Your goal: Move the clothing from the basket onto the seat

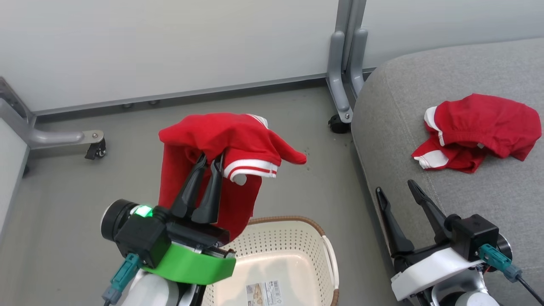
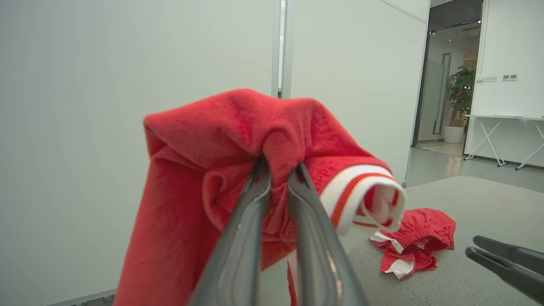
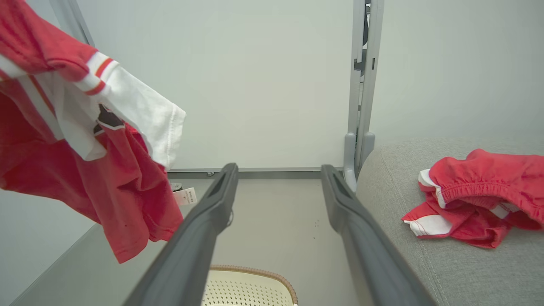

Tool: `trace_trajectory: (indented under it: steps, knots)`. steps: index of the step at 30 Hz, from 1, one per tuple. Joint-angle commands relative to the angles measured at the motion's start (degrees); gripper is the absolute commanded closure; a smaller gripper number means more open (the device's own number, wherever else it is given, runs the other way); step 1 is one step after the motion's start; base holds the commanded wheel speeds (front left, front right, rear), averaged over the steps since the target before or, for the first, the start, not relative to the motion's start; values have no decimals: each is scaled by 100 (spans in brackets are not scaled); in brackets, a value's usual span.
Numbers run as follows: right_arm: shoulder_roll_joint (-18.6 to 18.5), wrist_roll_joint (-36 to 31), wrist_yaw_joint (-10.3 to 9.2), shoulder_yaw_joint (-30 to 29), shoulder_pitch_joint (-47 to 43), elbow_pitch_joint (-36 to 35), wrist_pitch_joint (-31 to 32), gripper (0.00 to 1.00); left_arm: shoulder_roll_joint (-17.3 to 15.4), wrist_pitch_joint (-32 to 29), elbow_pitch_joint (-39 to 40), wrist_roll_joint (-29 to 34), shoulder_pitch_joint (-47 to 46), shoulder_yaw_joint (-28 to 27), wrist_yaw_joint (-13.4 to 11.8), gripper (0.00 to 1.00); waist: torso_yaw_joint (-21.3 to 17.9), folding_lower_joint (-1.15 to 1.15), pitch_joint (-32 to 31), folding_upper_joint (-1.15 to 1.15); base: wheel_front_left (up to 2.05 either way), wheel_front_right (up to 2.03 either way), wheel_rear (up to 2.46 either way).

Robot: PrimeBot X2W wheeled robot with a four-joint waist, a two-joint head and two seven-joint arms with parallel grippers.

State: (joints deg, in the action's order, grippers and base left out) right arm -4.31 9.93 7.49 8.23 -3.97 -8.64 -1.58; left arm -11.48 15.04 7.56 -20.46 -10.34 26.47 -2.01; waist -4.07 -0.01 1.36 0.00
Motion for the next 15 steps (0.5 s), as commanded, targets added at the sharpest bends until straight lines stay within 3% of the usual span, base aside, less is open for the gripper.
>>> trace_trajectory:
  steps: [1, 15]
  knots:
    - [-16, 27, 0, 39, -104, -36, 39, 0, 29, 19, 38, -2, 119, -22, 38, 100, -25, 1, -153, 0, 0, 0, 0]
    - [-7, 98, -1, 148, -199, -113, 116, 0, 220, 19, -18, 110, 329, -229, 215, 100, -7, 1, -213, 0, 0, 0, 0]
